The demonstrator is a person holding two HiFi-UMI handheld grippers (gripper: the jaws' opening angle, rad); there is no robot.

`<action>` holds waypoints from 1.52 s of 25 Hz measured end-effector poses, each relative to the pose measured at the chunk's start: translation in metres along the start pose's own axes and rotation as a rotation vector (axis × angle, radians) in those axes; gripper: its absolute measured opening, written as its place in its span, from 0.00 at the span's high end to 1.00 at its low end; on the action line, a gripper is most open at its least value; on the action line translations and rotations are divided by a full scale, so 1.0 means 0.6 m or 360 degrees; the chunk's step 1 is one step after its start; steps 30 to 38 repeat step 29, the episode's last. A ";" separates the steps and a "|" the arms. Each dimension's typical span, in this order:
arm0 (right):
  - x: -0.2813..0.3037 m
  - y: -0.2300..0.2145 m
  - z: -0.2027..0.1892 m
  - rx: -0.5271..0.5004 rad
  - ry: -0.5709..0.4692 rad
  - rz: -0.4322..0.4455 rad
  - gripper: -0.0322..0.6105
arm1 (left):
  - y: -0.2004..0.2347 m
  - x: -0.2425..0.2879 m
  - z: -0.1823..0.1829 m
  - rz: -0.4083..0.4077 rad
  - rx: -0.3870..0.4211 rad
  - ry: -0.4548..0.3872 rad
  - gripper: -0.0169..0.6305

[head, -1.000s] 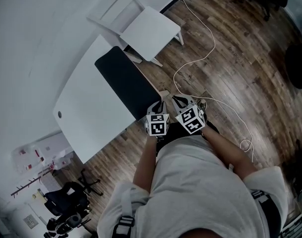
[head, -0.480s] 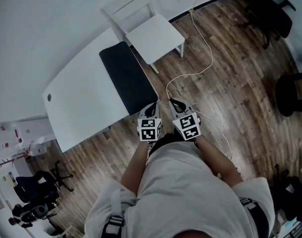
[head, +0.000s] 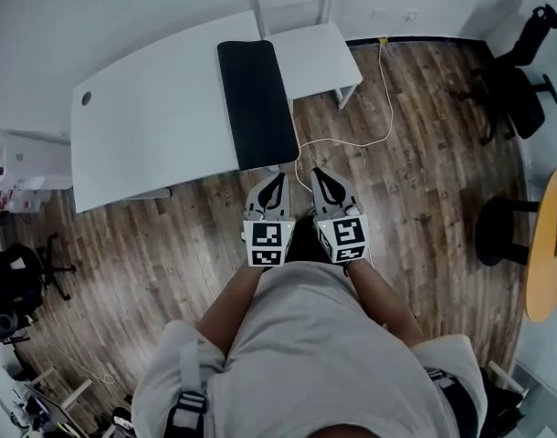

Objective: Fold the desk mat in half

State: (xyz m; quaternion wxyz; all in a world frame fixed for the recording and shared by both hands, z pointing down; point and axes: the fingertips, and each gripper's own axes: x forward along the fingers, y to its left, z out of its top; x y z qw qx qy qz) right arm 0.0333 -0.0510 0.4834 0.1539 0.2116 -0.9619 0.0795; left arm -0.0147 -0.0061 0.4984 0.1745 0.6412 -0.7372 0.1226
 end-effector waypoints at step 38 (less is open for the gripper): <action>-0.097 0.157 0.104 -0.0246 -0.0184 -0.0092 0.89 | 0.045 -0.192 0.055 0.0128 0.0030 -0.0365 0.95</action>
